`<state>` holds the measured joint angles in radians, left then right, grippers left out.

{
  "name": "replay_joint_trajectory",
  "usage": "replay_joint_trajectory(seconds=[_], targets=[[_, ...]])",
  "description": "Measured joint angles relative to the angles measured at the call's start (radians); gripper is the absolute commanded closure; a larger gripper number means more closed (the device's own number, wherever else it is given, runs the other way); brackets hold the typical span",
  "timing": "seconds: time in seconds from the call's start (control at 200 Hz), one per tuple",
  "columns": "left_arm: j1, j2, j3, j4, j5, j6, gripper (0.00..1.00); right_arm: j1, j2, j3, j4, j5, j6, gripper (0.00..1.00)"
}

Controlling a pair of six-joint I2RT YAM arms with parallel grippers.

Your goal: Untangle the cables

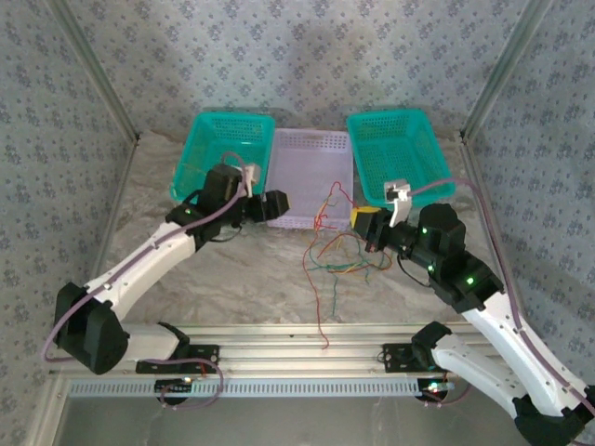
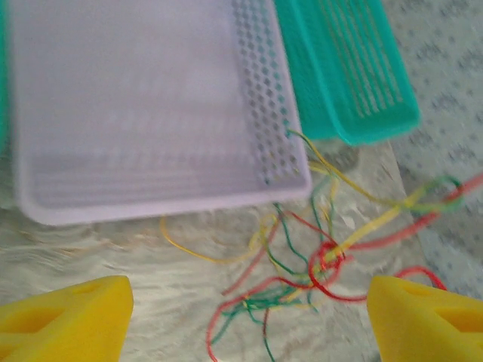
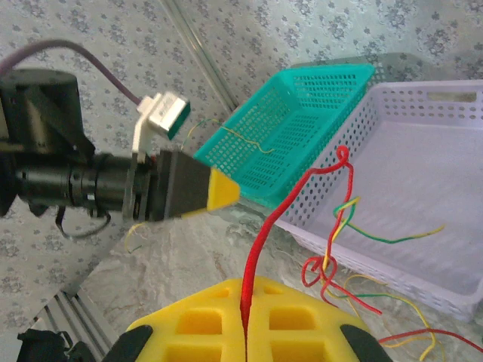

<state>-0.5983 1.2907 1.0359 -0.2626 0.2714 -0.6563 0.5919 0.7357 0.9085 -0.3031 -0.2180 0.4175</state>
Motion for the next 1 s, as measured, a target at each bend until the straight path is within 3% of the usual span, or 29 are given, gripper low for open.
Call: replay_joint_trajectory(seconds=[0.395, 0.745, 0.884, 0.999], targets=[[-0.184, 0.089, -0.143, 0.219, 0.027, 0.012, 0.22, 0.000, 0.003, 0.029, 0.015, -0.035, 0.001, 1.00], [-0.215, 0.165, -0.136, 0.301, 0.029, 0.013, 0.27, 0.000, -0.010, 0.101, 0.015, -0.092, 0.013, 1.00], [-0.241, 0.202, -0.133, 0.320, 0.031, 0.018, 0.38, 0.000, -0.011, 0.152, 0.032, -0.116, 0.024, 1.00], [-0.251, 0.212, -0.133, 0.327, 0.032, 0.021, 0.53, 0.000, -0.015, 0.162, 0.044, -0.132, 0.039, 1.00]])
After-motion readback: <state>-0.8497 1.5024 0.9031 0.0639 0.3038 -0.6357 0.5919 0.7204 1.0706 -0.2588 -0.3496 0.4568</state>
